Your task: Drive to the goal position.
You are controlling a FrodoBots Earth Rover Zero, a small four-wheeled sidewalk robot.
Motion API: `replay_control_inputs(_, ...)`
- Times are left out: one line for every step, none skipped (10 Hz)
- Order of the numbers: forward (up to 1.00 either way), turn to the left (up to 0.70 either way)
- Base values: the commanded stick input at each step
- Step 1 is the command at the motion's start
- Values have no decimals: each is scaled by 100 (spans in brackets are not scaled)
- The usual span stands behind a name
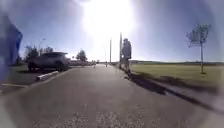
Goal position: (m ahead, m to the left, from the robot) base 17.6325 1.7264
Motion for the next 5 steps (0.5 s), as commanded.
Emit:
replay_control_inputs(100,0)
replay_control_inputs(100,0)
replay_control_inputs(100,0)
replay_control_inputs(100,0)
replay_control_inputs(100,0)
